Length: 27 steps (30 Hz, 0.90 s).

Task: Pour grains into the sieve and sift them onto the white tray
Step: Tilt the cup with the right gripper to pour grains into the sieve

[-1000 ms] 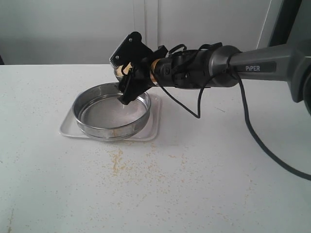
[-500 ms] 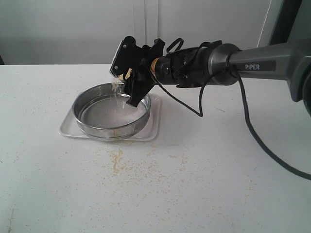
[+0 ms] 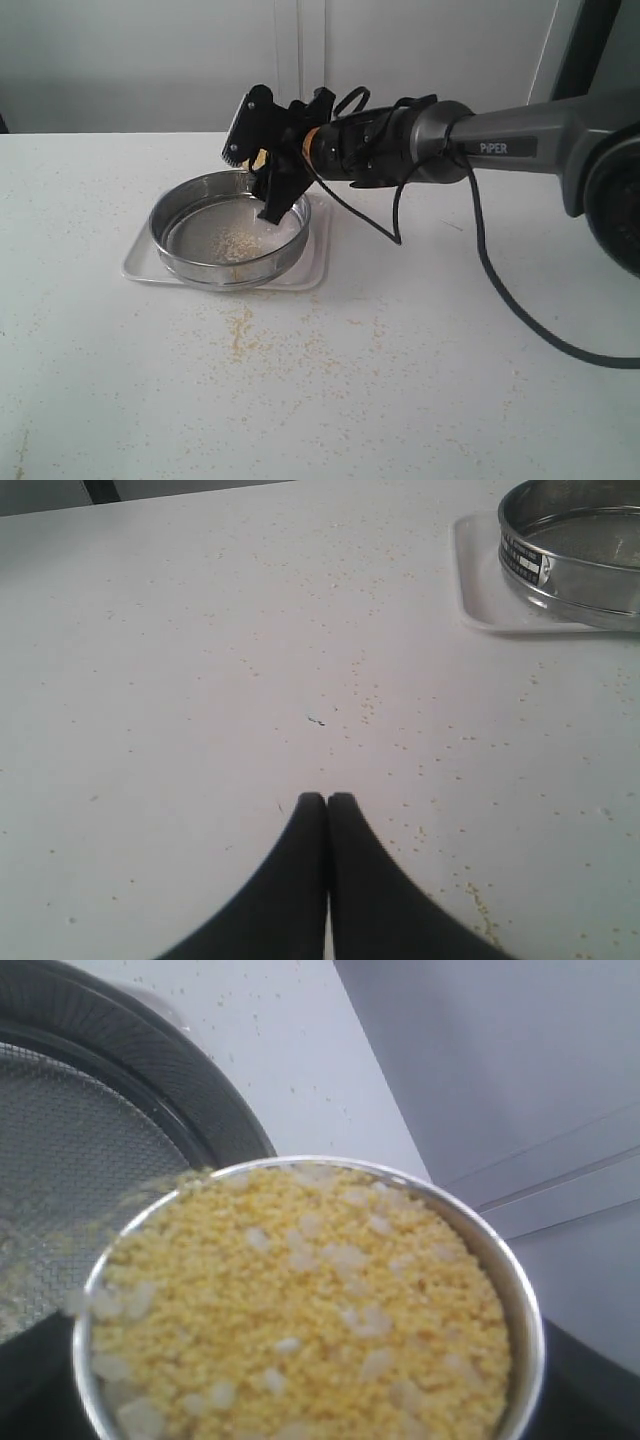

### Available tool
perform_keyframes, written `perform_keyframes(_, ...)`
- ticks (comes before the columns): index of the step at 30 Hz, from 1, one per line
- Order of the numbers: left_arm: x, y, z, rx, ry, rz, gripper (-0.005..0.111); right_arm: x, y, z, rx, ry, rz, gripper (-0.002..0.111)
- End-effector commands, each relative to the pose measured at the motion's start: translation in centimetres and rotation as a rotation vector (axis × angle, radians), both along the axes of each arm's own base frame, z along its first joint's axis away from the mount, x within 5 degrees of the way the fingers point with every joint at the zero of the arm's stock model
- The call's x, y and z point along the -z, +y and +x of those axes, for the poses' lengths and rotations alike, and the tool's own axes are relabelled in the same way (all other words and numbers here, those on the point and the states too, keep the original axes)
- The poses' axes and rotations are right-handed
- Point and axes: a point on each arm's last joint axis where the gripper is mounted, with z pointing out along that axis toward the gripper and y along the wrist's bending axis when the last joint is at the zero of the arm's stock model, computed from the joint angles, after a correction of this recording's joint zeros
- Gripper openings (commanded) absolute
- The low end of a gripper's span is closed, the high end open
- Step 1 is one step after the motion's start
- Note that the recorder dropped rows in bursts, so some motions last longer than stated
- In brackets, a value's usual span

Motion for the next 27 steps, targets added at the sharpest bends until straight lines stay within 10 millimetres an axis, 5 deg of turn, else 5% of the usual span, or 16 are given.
perform_keyframes(1, 0.08, -0.01, -0.01, -0.003, -0.004, -0.009, 0.000, -0.36, 0.64, 0.26, -0.005, -0.029, -0.009, 0.000)
perform_keyframes(27, 0.08, -0.01, -0.01, -0.003, -0.004, -0.009, 0.000, -0.09, 0.39, 0.81, 0.009, -0.116, -0.158, 0.000)
